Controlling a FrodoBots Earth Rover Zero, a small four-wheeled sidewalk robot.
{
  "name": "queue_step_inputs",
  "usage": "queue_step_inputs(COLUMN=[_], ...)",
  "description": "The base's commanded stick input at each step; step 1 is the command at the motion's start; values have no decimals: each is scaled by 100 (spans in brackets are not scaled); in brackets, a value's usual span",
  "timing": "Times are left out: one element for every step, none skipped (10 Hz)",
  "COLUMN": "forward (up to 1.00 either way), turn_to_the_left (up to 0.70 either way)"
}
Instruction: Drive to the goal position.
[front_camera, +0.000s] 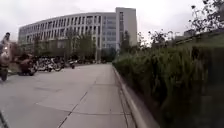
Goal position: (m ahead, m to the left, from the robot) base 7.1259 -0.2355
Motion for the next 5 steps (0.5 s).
queue_step_inputs(forward=[70, 70, 70, 70, 70], turn_to_the_left=[0, 0, 0, 0, 0])
